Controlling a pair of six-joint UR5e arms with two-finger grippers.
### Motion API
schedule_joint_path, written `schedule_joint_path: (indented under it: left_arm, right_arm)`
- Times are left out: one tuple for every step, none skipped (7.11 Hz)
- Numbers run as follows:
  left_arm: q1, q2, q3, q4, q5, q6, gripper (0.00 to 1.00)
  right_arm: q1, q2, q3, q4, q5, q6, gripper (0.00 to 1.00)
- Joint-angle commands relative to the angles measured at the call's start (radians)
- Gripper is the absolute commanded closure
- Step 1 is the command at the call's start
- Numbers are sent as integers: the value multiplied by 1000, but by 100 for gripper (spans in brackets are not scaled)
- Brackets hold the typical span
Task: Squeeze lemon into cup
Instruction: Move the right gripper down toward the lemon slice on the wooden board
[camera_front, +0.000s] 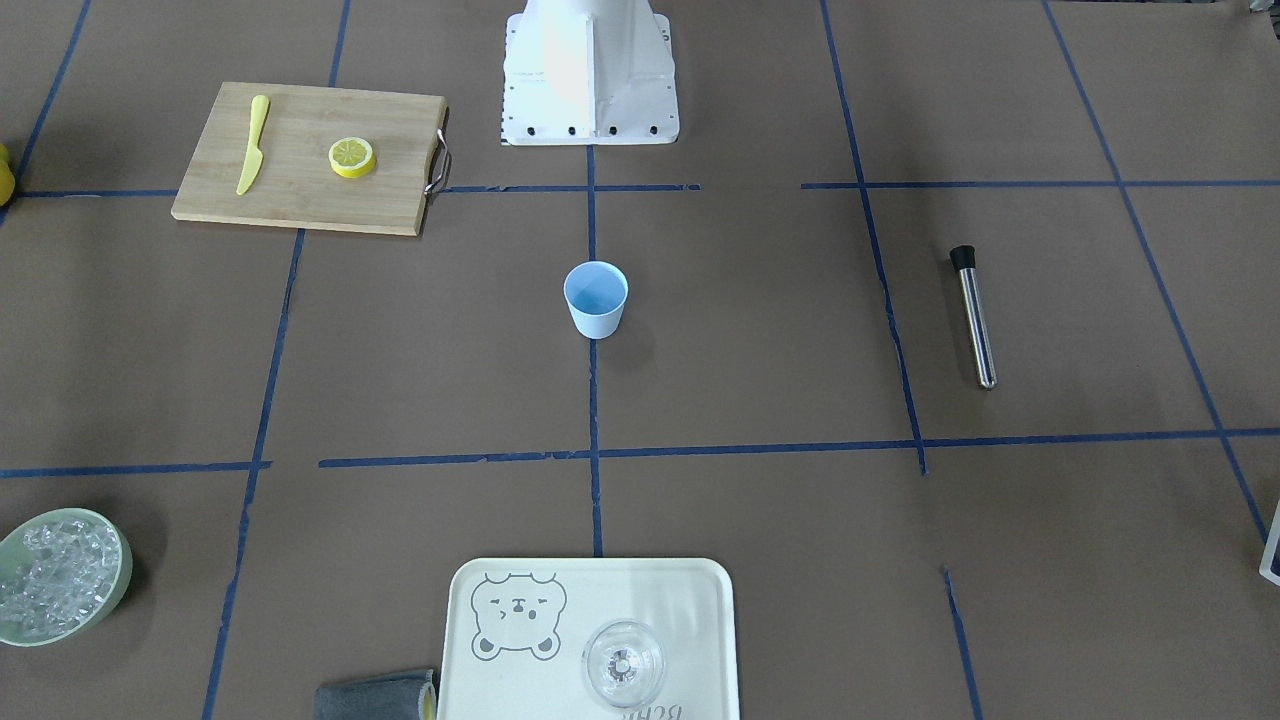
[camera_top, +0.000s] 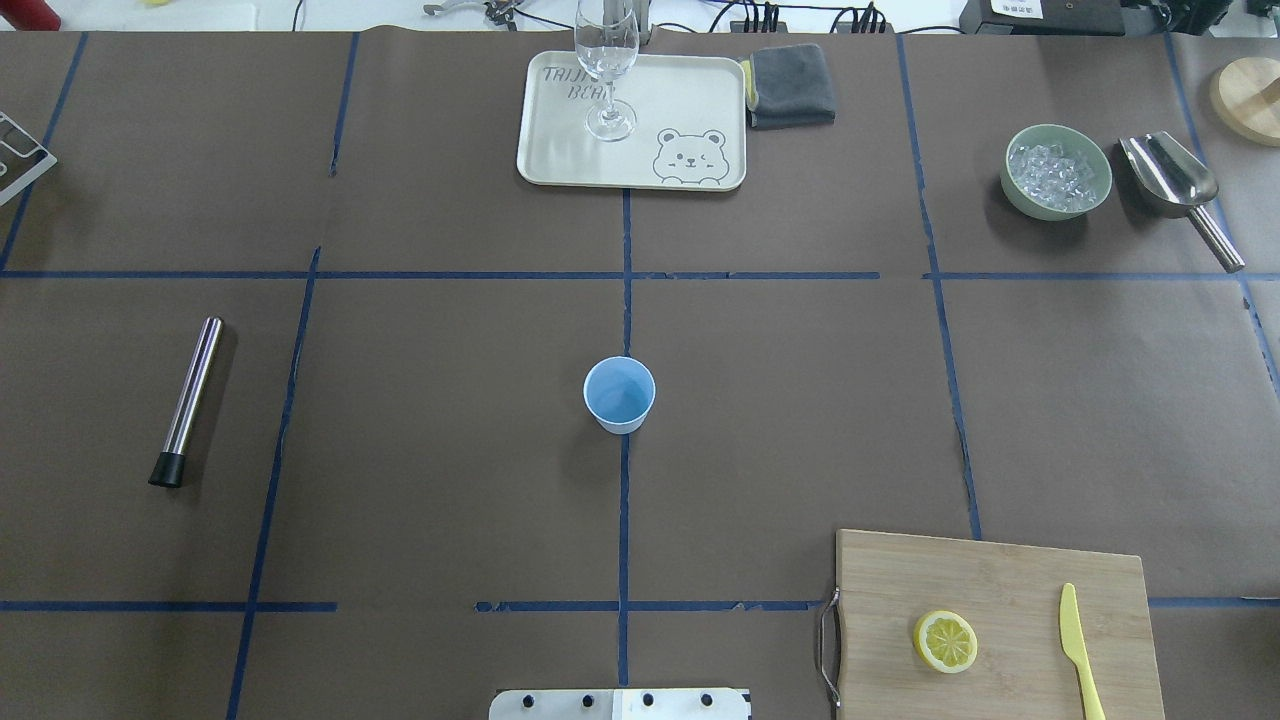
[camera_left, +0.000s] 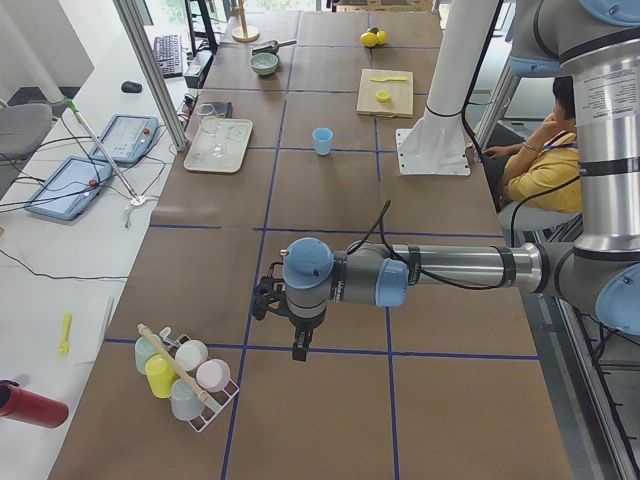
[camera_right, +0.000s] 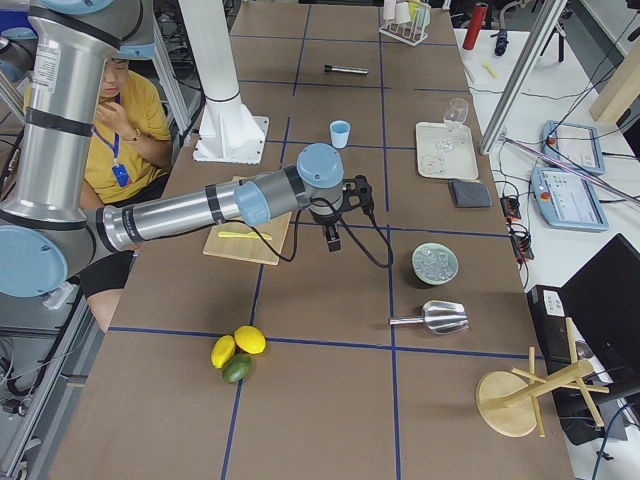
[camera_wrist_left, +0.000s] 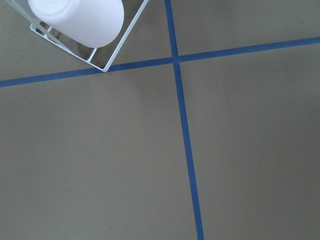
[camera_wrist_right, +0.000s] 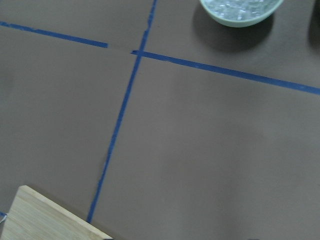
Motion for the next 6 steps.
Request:
schedule_joint_path:
  left_arm:
    - [1, -4, -1, -6, 0, 0, 0]
    - [1, -5, -2, -6, -2, 2, 0]
    - [1, -5, -7, -6, -2, 2, 0]
    - [1, -5, -10, -8, -2, 2, 0]
    - [1, -5, -14, -9, -2, 2, 0]
    - [1, -5, -14, -8, -2, 2, 0]
  right_arm:
    - [-276, 4, 12, 222, -127, 281, 0]
    - [-403, 11, 44, 224, -266, 357, 0]
    - [-564, 12, 87, 223, -460, 528, 0]
    - [-687, 16, 113, 223, -587, 641, 0]
    - [-799, 16, 136, 220, -694, 736, 0]
    - [-914, 16, 157, 212, -820, 822, 0]
